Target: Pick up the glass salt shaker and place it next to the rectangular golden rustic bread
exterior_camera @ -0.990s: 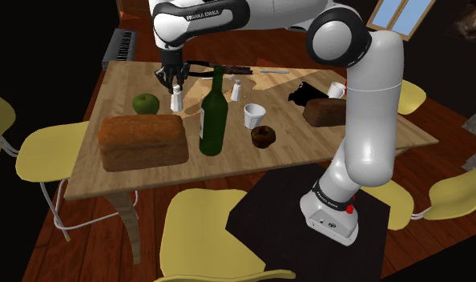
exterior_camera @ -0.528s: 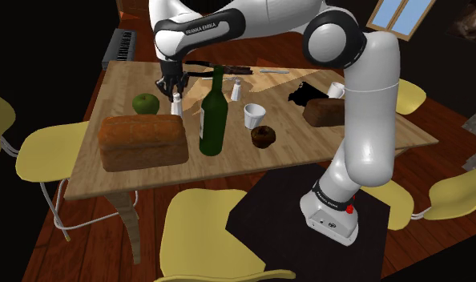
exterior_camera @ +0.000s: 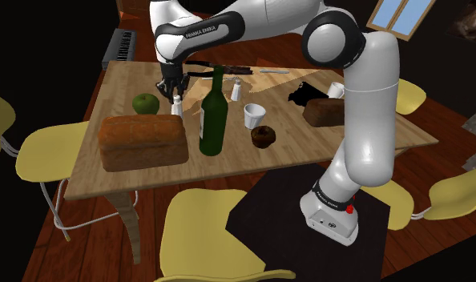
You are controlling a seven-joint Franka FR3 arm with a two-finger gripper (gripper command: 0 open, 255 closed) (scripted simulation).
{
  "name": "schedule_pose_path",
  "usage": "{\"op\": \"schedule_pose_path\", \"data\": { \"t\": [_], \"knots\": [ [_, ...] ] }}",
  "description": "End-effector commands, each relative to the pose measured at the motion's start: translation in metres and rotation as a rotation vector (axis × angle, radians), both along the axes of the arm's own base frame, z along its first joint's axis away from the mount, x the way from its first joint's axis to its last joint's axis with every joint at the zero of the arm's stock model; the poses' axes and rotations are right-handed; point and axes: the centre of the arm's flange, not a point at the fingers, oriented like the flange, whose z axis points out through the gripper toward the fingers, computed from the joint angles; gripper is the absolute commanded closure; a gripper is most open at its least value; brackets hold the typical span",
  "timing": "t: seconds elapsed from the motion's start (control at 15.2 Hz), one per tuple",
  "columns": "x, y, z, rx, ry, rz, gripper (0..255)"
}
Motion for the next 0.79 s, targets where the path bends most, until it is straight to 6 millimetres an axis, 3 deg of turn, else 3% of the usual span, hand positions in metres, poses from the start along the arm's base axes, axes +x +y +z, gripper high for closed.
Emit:
{"op": "schedule_pose_path", "data": {
  "t": [0.0, 0.33, 0.59, 0.73],
  "knots": [
    [0.000, 0.000, 0.000, 0.000, 0.000, 0.000, 0],
    [0.000, 0.000, 0.000, 0.000, 0.000, 0.000, 0],
    [-0.001, 0.005, 0.050, 0.000, 0.000, 0.000, 0],
    [-0.001, 0.005, 0.050, 0.000, 0.000, 0.000, 0]
  ]
}}
